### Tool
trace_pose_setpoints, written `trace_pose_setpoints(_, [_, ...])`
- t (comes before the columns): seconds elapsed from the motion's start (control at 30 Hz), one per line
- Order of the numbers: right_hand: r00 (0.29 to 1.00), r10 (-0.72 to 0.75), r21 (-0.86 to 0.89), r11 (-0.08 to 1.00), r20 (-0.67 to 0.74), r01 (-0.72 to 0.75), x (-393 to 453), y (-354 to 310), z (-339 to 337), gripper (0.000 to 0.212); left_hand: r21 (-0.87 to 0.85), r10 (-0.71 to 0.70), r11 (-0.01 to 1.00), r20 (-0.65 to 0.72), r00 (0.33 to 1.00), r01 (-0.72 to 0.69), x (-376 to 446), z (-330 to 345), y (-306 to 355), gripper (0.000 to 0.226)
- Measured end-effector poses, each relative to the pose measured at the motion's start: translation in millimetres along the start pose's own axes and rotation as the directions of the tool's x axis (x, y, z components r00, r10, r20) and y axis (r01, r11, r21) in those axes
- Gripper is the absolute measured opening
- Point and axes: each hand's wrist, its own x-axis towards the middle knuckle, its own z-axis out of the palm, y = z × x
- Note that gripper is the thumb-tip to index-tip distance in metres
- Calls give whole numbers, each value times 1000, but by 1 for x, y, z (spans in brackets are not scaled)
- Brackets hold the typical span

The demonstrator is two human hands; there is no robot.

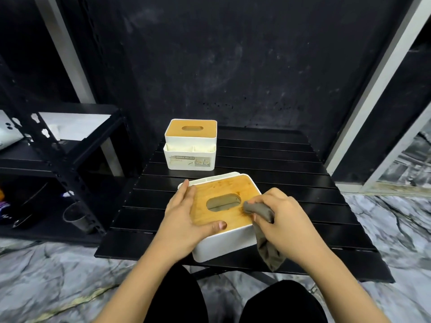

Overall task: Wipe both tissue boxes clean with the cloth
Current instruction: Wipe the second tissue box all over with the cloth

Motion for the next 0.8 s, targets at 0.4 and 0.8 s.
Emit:
trace_pose_setpoints(0.4, [998,8,-41,999,55,-6,29,5,-12,27,-96,62,994,150,987,-48,14,-12,-3,118])
trace_pose_setpoints(0.8, [998,-44,-34,998,54,46,23,11,-11,28,-120,66,992,194,979,-43,18,-14,-5,122])
